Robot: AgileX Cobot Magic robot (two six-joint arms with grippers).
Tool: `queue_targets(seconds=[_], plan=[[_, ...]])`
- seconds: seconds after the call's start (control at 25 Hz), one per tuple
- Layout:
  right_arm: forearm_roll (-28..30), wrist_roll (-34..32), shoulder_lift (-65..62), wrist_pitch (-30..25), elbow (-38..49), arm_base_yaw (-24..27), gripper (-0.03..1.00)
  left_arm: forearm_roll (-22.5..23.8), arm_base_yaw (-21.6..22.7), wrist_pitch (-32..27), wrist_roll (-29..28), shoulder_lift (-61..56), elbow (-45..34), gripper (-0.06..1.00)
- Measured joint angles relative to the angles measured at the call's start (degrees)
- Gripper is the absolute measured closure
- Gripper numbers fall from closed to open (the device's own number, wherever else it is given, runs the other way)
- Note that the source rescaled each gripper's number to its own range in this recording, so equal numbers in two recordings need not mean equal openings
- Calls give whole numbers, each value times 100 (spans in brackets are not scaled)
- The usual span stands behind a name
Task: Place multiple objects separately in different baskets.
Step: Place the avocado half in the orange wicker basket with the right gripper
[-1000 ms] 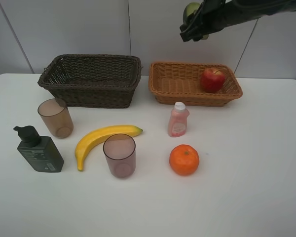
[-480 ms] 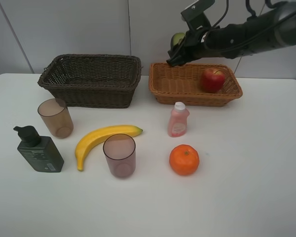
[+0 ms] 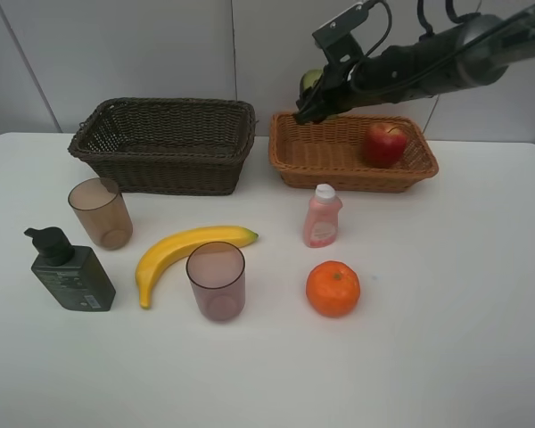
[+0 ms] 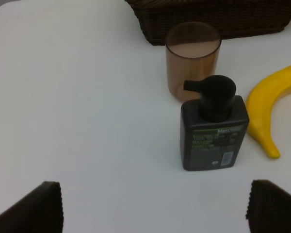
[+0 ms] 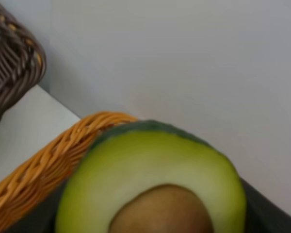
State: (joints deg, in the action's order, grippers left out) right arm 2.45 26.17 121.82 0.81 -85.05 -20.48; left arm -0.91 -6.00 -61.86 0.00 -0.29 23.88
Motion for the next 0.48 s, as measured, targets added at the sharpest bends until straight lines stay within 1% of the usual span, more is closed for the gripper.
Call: queue_targets(seconds=[0.24,0.36,0.48], plan=[[-4,0,433,-750,-492,0,54,0,0,0,0,0,0,-6],[-4,0,513,-871,-527,0,54,0,0,0,0,0,0,-6],[-4,0,524,-859,-541,5,54,0,0,0,0,0,0,-6]])
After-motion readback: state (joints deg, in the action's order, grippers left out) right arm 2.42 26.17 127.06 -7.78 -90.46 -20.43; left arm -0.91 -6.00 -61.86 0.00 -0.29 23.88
